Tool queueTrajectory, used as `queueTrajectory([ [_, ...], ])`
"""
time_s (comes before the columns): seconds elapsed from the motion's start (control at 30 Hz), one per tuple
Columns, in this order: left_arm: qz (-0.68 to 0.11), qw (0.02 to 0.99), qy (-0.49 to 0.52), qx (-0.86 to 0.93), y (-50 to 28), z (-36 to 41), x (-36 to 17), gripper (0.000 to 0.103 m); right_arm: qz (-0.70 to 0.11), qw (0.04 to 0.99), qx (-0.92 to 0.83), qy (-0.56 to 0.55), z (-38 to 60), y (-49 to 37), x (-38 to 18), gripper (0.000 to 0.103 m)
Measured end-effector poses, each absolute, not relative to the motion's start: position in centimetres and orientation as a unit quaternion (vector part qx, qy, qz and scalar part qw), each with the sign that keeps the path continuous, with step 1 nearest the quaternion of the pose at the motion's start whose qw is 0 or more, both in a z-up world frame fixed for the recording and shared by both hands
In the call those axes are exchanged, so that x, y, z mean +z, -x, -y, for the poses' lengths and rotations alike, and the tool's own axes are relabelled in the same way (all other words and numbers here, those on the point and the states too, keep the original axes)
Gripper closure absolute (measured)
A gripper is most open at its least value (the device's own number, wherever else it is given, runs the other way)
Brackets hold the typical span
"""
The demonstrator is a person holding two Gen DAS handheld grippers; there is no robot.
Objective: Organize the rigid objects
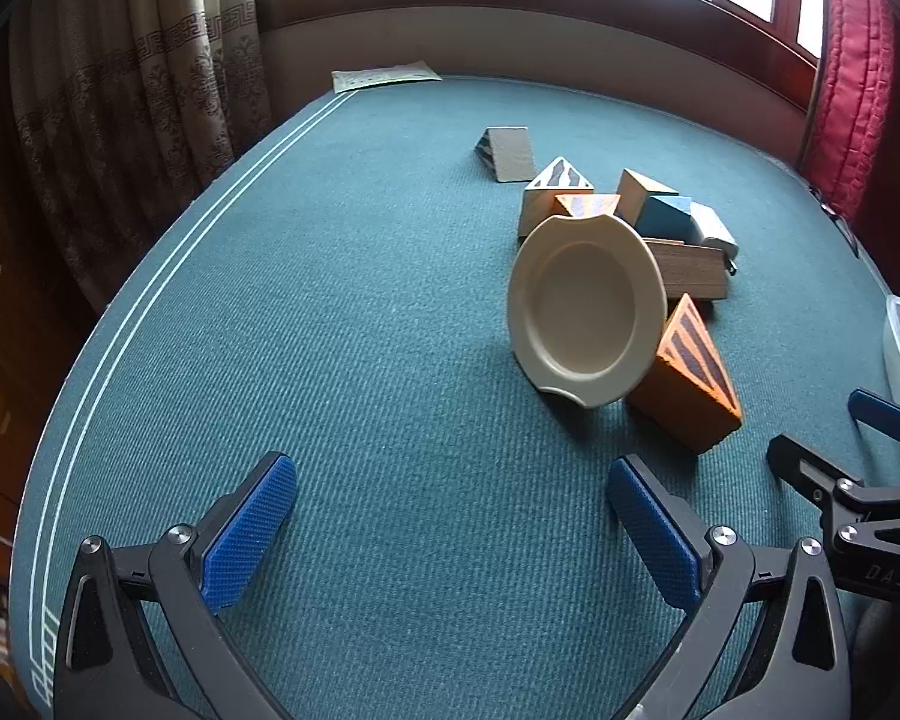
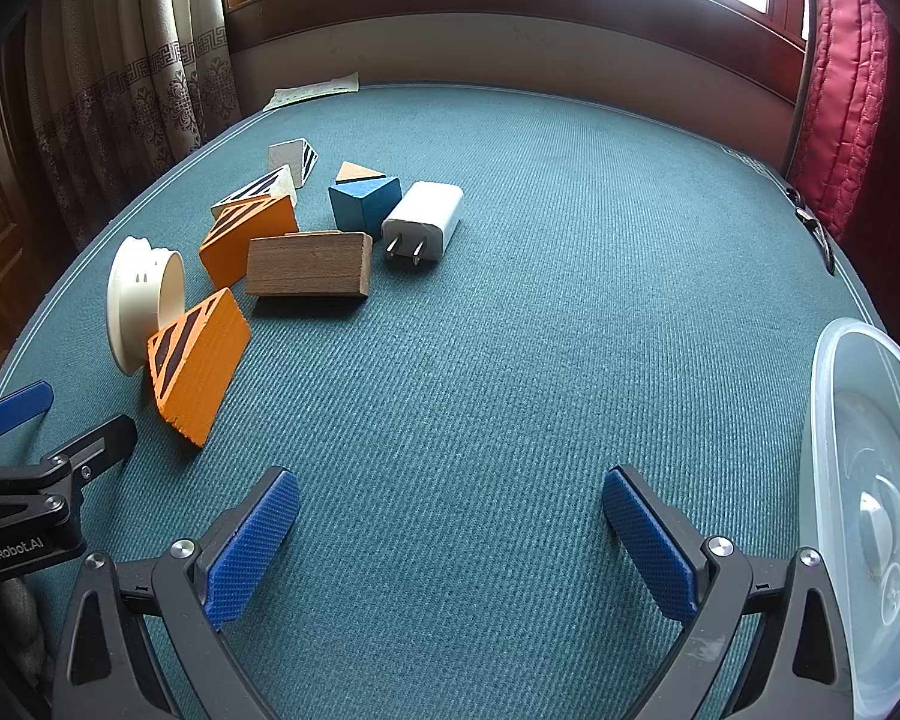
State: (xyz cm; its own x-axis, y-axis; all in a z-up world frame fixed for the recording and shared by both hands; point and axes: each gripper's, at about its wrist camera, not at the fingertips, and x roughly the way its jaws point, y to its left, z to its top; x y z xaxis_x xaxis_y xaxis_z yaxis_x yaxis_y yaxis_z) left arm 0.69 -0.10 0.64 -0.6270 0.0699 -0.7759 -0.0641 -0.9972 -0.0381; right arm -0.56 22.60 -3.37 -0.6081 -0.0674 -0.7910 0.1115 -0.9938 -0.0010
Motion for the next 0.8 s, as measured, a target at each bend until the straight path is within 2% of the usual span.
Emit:
queueTrajectory([
  [0.3,-0.01,0.066,0.383,0.921,1.2,-0.3,3.1,0.0,-0.025,0.05,-0.896,-0.44,-22.6,0.6,-3.5,0.0],
  [0.7,0.023,0.109,0.38,0.918,5.2,-0.1,2.5,0.0,-0.025,0.05,-0.896,-0.44,-22.6,0.6,-3.6,0.0],
  [0.73,0.035,0.116,0.382,0.916,5.4,0.1,2.4,0.001,-0.025,0.05,-0.896,-0.44,-22.5,0.5,-3.6,0.0],
  [0.8,0.051,0.132,0.39,0.91,5.6,0.1,2.1,0.018,-0.025,0.049,-0.896,-0.44,-22.5,0.6,-3.6,0.0],
])
